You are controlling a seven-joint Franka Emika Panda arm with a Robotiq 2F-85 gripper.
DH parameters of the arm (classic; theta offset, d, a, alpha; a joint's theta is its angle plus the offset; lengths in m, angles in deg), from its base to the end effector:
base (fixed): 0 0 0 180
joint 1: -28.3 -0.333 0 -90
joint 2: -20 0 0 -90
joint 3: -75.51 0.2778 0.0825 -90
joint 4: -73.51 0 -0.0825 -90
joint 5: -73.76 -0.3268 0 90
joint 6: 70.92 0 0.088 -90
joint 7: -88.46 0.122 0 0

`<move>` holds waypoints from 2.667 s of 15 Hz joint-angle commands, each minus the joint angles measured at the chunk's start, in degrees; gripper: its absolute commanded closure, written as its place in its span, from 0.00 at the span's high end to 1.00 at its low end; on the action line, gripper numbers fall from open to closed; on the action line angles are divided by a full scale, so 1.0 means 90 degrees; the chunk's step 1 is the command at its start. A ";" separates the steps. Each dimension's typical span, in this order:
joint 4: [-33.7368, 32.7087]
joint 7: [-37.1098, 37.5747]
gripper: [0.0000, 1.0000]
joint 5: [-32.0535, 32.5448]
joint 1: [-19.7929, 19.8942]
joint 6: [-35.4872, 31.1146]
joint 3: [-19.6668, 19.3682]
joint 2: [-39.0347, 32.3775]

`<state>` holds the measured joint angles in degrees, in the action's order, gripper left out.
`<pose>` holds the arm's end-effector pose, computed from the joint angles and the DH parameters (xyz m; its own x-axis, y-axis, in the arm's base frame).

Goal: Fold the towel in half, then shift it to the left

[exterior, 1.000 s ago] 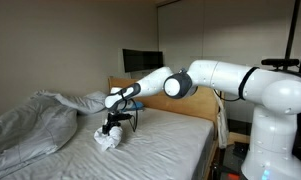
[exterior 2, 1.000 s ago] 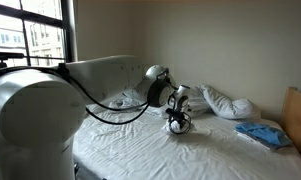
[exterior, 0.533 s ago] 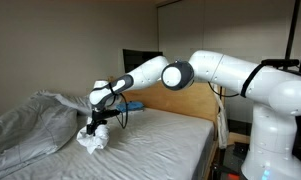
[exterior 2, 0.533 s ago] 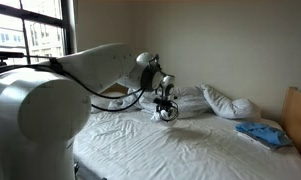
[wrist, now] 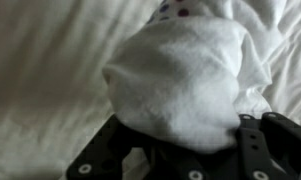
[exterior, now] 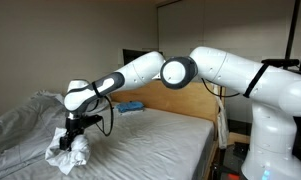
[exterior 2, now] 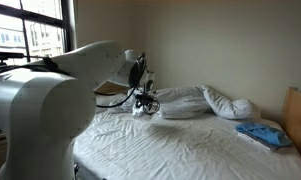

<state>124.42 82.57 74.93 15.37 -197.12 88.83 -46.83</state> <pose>0.6763 0.2546 0.1899 0.9072 0.3827 0.1749 0.4114 -0.8941 -0.1770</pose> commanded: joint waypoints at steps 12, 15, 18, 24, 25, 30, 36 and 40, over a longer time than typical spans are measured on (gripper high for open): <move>-0.0459 -0.2214 0.11 -0.0072 -0.0563 0.0273 0.0904 -0.0925; -0.0559 -0.1922 0.09 0.0095 -0.0704 0.0265 0.0679 -0.1069; -0.0612 -0.1728 0.57 0.0212 -0.0827 0.0337 0.0409 -0.1108; -0.0667 -0.1241 0.95 0.0426 -0.1040 0.0762 -0.0214 -0.0823; -0.0690 -0.1124 1.00 0.0503 -0.1075 0.0752 -0.0351 -0.0761; -0.0386 -0.0079 1.00 0.0885 -0.1148 0.0506 -0.1163 -0.0146; 0.0612 0.1409 1.00 0.0796 -0.0875 0.0516 -0.2000 0.0894; 0.1596 0.2285 1.00 0.0747 -0.0756 0.0516 -0.2503 0.1642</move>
<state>127.47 97.42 81.53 8.44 -191.82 68.55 -39.86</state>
